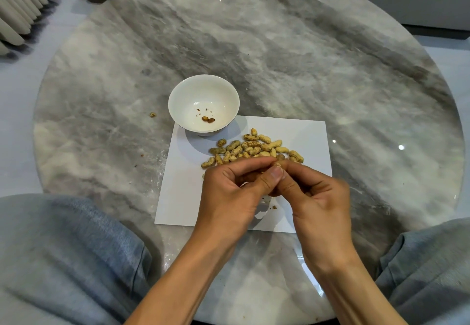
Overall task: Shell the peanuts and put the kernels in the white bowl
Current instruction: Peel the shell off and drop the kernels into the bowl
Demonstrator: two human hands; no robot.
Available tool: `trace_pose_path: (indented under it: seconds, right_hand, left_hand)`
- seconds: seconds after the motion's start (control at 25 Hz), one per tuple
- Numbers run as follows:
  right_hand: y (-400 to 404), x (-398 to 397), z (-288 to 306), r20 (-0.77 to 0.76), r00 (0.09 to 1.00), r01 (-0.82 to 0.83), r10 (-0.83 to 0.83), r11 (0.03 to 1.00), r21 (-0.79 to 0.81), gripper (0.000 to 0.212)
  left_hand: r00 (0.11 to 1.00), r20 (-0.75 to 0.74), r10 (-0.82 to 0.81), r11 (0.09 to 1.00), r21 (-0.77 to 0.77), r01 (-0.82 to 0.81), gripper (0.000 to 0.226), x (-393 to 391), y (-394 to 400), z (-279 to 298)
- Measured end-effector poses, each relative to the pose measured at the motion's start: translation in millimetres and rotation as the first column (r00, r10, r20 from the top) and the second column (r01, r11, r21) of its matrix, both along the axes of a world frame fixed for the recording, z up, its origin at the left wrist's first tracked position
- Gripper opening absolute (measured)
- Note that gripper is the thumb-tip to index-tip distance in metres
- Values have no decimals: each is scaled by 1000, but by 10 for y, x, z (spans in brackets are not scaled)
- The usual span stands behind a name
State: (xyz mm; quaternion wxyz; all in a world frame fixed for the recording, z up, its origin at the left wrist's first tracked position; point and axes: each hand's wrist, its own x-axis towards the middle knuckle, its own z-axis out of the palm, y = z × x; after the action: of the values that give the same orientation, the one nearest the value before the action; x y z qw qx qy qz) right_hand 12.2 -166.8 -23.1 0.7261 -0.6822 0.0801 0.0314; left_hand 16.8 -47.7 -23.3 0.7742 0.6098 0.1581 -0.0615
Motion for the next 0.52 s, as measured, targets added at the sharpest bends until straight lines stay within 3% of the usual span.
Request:
trace_pose_path:
  seconds: [0.28,0.52]
  right_hand:
    - [-11,-7,-52,-15,999,28,-28,1000,-7,13]
    - [-41,56,-53,-150,988,-9,32,989,148,23]
  left_hand:
    - [999,32,20,999,27,-21,15,-17,-33,-31]
    - [989,139,-52,992,120,36,24,34,83,-6]
